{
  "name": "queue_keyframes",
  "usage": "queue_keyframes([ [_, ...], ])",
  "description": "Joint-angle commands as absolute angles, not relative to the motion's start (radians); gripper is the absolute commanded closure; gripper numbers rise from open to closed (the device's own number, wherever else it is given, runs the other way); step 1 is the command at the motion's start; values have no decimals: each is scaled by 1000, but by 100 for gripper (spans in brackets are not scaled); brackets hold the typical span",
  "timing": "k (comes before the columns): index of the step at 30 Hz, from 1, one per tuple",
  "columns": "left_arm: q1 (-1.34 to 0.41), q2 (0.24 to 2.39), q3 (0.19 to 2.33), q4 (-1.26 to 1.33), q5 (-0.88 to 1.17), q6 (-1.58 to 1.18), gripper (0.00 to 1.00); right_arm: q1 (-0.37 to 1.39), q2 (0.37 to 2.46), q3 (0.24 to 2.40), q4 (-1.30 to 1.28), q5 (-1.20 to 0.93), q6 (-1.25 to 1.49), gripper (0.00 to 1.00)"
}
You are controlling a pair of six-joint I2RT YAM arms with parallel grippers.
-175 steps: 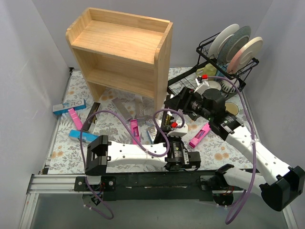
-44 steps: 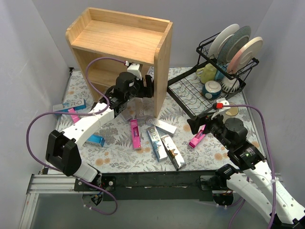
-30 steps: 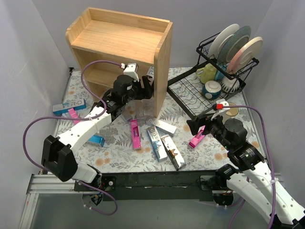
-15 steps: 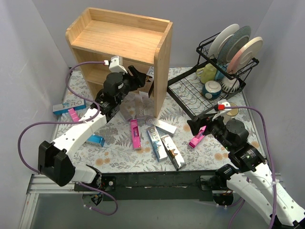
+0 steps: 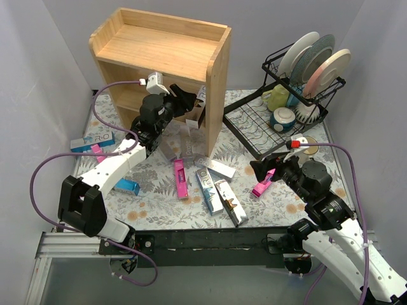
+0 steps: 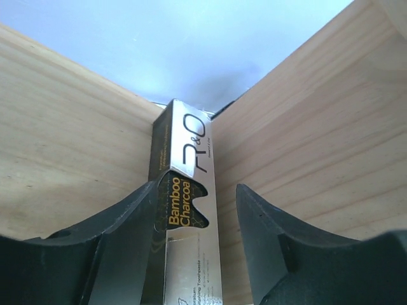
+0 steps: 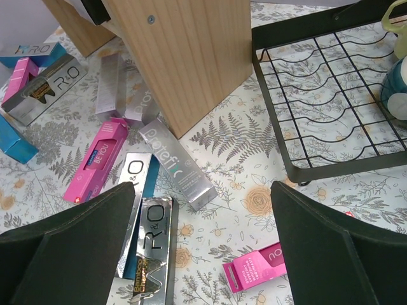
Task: Place and organize the toothpastes onto the shelf
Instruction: Adjust the toothpaste on the shelf.
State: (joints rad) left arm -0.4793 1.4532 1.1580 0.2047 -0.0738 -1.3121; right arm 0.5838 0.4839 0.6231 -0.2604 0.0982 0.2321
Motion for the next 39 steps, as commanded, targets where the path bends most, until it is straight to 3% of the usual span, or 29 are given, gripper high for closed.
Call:
queue_keyframes([
  [1, -477, 1494, 1154, 163, 31, -1330, 49, 584, 471, 618, -224, 100, 235, 4],
  [13, -477, 1416, 1008, 279, 43, -1362, 49, 584, 469, 612, -216, 87, 241, 4],
  [39, -485, 1490, 1086, 311, 241, -1299, 49, 583, 476, 601, -216, 40, 245, 4],
])
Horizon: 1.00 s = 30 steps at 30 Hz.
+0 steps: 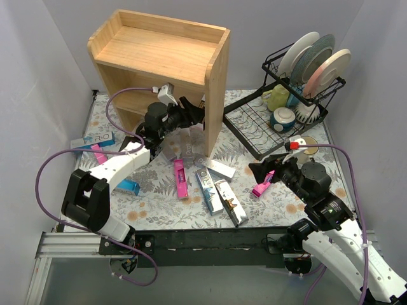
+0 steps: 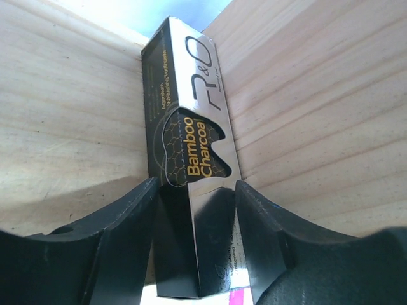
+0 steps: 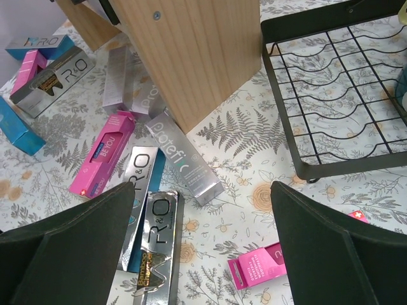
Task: Place and organize the toothpastes onto the shelf
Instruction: Adjust the toothpaste on the shelf.
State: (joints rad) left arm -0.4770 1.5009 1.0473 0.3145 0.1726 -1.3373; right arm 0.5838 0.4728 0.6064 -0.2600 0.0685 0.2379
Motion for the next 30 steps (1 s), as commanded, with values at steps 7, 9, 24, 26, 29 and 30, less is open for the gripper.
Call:
queue_keyframes([
  [7, -483, 1393, 1065, 261, 161, -1255, 32, 584, 486, 612, -227, 18, 229, 4],
  [9, -483, 1364, 1057, 229, 131, -1249, 24, 584, 492, 618, -241, 15, 221, 4],
  [24, -483, 852, 783, -120, -132, -1117, 2, 586, 777, 723, -479, -164, 238, 2],
  [26, -485, 793, 733, -139, -170, -1079, 2, 589, 847, 712, -474, -219, 244, 1],
  [29, -483, 683, 652, -144, -265, -1043, 2, 618, 919, 687, -440, -241, 297, 1],
  [30, -483, 640, 628, -146, -302, -1039, 2, 626, 949, 686, -434, -232, 305, 2],
])
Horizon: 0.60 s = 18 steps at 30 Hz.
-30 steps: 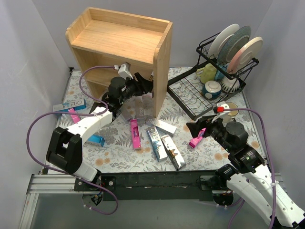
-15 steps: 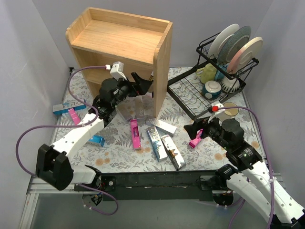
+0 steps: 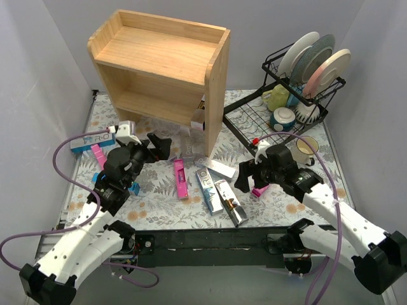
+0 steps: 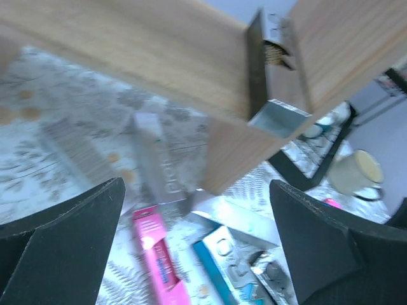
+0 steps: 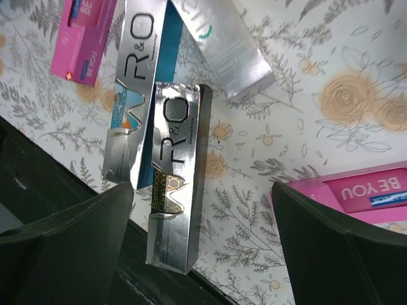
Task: Place and organize the toothpastes onto the shelf
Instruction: Adjust the toothpaste on the shelf, then pick up the toothpaste from the center of the board.
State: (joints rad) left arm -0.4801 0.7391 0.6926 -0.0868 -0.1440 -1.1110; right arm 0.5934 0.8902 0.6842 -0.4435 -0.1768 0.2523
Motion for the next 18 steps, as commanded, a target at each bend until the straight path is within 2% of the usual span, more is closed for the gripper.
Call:
queue_keyframes([
  [1, -483, 618, 620, -144, -325, -1029, 2, 636, 968, 687, -428, -221, 314, 2],
  [11, -483, 560, 592, -133, -362, -973, 2, 798, 1238, 772, -417, -66, 420, 6],
  [18, -483, 532, 588, -143, -357, -966, 2, 819, 1319, 808, -405, -5, 459, 13],
])
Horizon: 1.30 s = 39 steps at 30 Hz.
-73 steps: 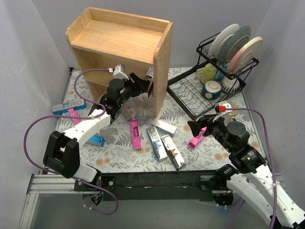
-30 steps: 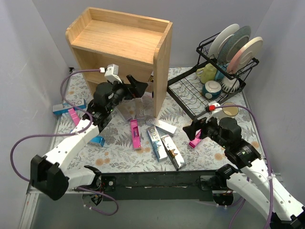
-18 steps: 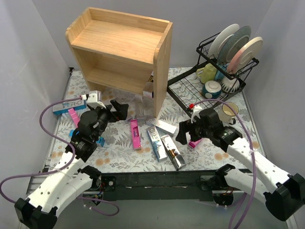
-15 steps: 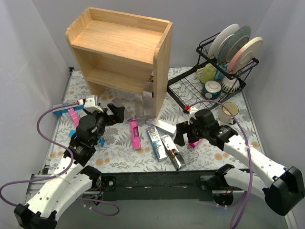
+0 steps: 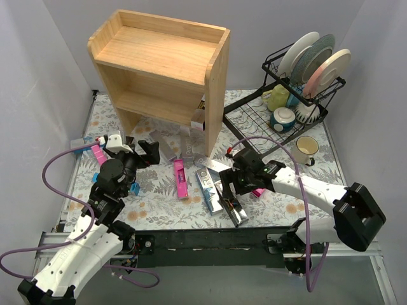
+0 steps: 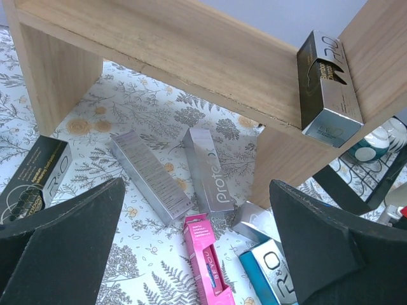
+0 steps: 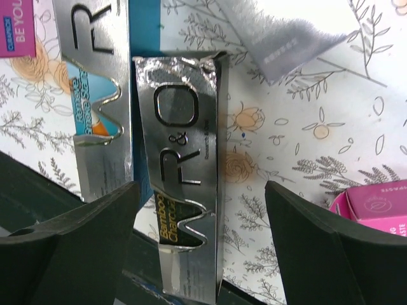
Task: Place and organize the toothpastes onto the shelf
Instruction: Pick up the toothpaste from the center of the board.
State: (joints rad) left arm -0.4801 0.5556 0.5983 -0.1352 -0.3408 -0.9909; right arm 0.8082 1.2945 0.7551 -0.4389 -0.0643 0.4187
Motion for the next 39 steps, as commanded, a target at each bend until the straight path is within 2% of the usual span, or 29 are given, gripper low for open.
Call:
queue_keyframes([
  [1, -483, 531, 586, -143, -354, -963, 2, 825, 1327, 811, -393, -5, 462, 15],
  [19, -483, 560, 595, -164, -265, -960, 2, 902, 1563, 922, -437, 117, 469, 20],
  [30, -483, 568, 595, -167, -252, -960, 2, 911, 1465, 988, -531, 143, 471, 18],
  [39, -483, 580, 594, -166, -247, -957, 2, 913, 1549, 1014, -499, 120, 449, 18],
])
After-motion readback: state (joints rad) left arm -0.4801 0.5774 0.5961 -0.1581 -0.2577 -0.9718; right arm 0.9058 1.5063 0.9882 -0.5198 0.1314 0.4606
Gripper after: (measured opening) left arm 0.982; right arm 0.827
